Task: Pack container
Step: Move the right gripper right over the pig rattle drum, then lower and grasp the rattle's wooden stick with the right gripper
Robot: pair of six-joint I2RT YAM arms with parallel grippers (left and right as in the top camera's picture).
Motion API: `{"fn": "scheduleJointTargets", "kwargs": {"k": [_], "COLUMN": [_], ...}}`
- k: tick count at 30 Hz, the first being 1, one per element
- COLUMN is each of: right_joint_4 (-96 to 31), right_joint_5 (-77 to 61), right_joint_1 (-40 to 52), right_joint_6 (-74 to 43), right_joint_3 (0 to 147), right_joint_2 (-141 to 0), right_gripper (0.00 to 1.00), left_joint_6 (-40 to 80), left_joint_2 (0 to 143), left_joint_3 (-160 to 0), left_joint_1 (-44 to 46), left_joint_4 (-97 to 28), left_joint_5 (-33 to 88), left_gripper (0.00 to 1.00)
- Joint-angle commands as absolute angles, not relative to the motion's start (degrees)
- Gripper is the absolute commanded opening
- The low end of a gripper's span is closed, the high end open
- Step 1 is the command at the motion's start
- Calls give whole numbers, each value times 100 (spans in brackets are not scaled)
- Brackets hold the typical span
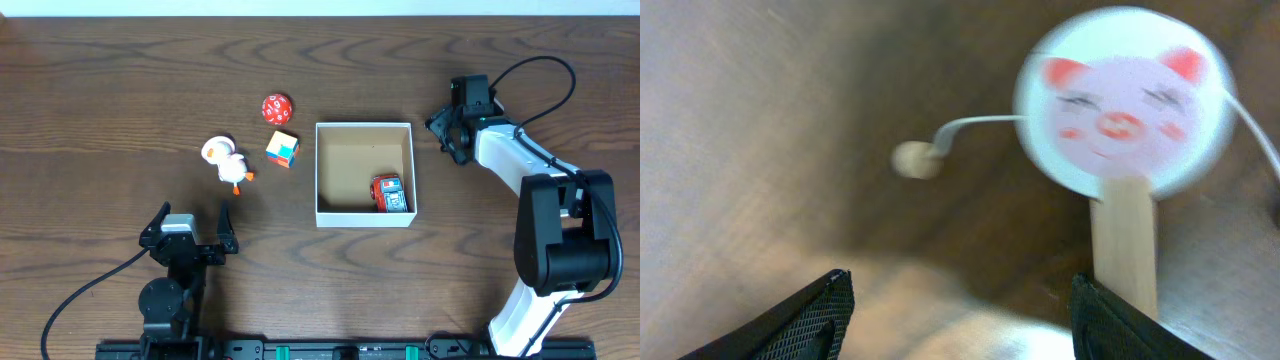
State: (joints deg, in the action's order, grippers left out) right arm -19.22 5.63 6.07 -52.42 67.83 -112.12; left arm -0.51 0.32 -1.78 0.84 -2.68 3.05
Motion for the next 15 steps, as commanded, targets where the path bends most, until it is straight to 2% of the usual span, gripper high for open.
{"fn": "scheduleJointTargets", "kwargs": {"k": [1, 9, 15], "right_joint_4": [-2069, -2102, -2036], "right_joint_5": [685, 622, -27], "right_joint_1": [552, 569, 593], "right_joint_6": [-4849, -4174, -3450], "right_joint_3": [6845, 6847, 6862], "right_joint_2": [-11262, -11260, -11144], "right_gripper": [72, 72, 72], "left_joint_6": [-148, -150, -150], "left_joint_2": [23, 23, 23], "left_joint_3": [-23, -23, -23], "left_joint_1": [56, 56, 56], "left_joint_4": [-362, -362, -362], "left_joint_5": [305, 305, 305], "left_gripper": [98, 98, 98]}}
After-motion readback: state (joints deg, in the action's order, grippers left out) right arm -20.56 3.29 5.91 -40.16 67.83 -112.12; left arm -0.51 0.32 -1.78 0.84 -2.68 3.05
